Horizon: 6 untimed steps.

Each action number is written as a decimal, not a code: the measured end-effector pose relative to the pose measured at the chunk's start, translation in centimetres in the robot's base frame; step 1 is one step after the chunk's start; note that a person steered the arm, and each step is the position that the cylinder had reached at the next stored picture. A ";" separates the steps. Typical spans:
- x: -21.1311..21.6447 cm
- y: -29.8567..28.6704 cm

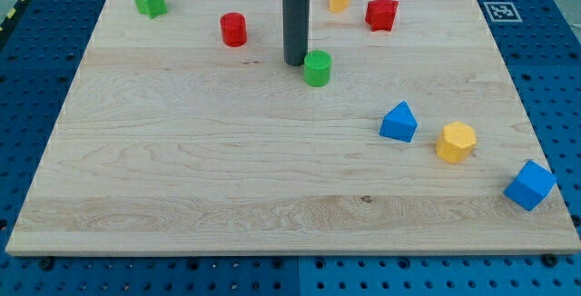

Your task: Push the yellow heart diagonally below the red circle

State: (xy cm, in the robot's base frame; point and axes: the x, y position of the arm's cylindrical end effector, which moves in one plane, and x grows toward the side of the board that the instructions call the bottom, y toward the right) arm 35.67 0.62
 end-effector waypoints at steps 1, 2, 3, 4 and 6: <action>1.7 3.4; 3.2 4.3; 2.5 2.4; 2.3 2.1; 2.0 10.1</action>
State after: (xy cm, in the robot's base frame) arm 37.72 10.67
